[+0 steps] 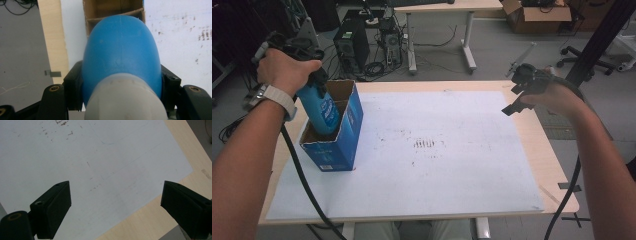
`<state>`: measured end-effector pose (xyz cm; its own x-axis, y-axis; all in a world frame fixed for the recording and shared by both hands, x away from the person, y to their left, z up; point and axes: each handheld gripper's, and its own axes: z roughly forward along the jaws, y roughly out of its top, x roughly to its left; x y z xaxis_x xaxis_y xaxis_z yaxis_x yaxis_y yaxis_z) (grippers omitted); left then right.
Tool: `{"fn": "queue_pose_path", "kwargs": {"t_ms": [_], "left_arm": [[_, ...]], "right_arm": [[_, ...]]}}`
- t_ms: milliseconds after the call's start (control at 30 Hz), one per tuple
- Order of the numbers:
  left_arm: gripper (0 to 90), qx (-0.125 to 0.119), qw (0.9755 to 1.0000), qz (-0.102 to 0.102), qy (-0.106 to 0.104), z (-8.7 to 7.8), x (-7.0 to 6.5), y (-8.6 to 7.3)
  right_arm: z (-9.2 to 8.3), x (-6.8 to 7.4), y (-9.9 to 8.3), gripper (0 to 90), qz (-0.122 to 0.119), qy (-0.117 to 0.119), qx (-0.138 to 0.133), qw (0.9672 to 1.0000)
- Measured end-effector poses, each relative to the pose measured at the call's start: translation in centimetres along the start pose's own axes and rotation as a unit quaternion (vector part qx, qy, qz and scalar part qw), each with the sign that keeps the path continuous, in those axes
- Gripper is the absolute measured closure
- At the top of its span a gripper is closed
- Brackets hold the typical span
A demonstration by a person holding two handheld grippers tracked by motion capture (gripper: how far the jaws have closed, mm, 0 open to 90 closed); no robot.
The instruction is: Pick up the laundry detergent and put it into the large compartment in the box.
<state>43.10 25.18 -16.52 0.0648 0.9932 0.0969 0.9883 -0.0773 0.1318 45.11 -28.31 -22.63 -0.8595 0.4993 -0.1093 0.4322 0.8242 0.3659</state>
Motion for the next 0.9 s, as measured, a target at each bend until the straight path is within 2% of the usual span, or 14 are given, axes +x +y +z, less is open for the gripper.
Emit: {"fn": "queue_pose_path", "kwargs": {"t_ms": [67, 200, 233, 267, 300, 500, 733, 900], "left_arm": [[37.6, 0.0, 1.0, 0.002, 0.0, 0.4, 0.0, 0.0], [37.6, -0.004, 1.0, 0.003, -0.004, 3.4, -0.1, -0.4], [37.6, -0.004, 1.0, 0.003, -0.004, 3.4, -0.1, -0.4], [37.6, -0.003, 1.0, 0.002, -0.004, 4.4, -0.2, -0.6], [37.6, -0.003, 1.0, 0.002, -0.004, 4.4, -0.2, -0.6], [37.6, 0.002, 1.0, 0.001, 0.003, 7.3, -0.3, -1.1], [37.6, 0.005, 0.9998, 0.008, 0.017, 9.2, -0.7, -1.3], [37.6, 0.004, 0.9999, 0.007, 0.01, 10.2, -0.6, -1.5]], "right_arm": [[0.1, 0.0, 0.0, 9.3, -0.001, 0.0, 0.003, 1.0], [0.2, 0.0, 0.0, 9.4, 0.0, 0.001, 0.003, 1.0], [0.2, 0.0, 0.1, 9.4, -0.001, 0.001, 0.003, 1.0], [0.2, 0.0, 0.1, 9.3, -0.001, 0.001, 0.003, 1.0], [0.2, 0.0, 0.1, 9.3, -0.001, 0.001, 0.003, 1.0], [0.2, 0.0, 0.0, 9.3, 0.0, 0.001, 0.002, 1.0], [0.6, 0.0, -0.2, 9.3, 0.003, 0.004, 0.002, 1.0], [0.5, 0.0, -0.2, 9.3, 0.004, 0.003, 0.0, 1.0]]}}
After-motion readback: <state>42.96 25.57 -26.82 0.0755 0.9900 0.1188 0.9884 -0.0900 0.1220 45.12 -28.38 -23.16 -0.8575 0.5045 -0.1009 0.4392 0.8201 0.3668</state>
